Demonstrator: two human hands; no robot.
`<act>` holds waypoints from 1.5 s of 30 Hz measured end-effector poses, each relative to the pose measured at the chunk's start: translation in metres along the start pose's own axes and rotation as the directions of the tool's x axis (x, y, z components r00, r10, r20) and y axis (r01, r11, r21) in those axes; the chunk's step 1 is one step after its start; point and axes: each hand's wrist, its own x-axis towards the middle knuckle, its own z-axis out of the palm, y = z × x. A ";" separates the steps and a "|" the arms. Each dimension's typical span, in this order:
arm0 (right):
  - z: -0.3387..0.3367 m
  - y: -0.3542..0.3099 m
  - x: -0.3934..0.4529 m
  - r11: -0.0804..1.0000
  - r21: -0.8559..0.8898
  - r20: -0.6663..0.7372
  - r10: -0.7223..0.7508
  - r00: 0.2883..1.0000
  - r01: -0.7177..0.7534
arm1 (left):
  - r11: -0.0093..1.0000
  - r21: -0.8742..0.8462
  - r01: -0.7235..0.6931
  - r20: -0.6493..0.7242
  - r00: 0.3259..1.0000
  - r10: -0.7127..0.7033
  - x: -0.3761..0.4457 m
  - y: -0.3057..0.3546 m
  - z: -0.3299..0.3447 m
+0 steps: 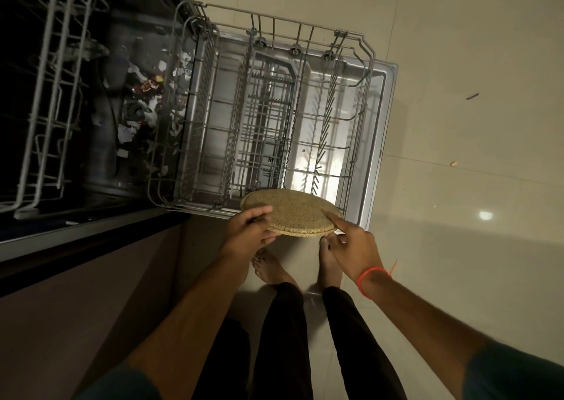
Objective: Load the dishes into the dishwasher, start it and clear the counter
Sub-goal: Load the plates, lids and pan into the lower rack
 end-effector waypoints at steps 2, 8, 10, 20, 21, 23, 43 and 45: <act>-0.002 -0.001 0.002 1.000 -0.001 0.001 -0.004 1.000 0.004 | 1.000 -0.002 -0.008 0.001 1.000 0.008 0.001 0.001 0.002; 0.000 0.002 0.019 1.000 -0.012 0.039 0.028 0.999 -0.028 | 1.000 0.027 0.004 -0.005 1.000 -0.004 0.018 0.009 0.012; 0.002 0.003 0.024 0.999 -0.017 0.050 0.044 0.998 -0.043 | 0.999 0.039 0.016 -0.013 1.000 -0.016 0.024 0.011 0.013; 0.010 -0.005 0.033 0.993 -0.114 0.118 0.056 0.991 -0.043 | 0.998 0.049 0.035 -0.042 0.999 -0.033 0.039 0.016 0.008; 0.011 -0.007 0.033 0.992 -0.120 0.129 0.054 0.990 -0.038 | 0.998 0.048 0.037 -0.051 0.998 -0.035 0.041 0.016 0.007; 0.012 -0.010 0.036 0.988 -0.154 0.139 0.049 0.989 -0.027 | 0.998 0.055 0.043 -0.062 0.997 -0.040 0.044 0.016 0.005; -0.008 0.007 0.056 0.951 -0.303 0.120 0.100 0.988 -0.059 | 0.998 0.005 0.062 0.047 0.997 -0.062 0.042 0.009 0.023; -0.008 0.009 0.060 0.943 -0.330 0.130 0.094 0.987 -0.046 | 0.998 -0.002 0.068 0.067 0.995 -0.068 0.042 0.007 0.021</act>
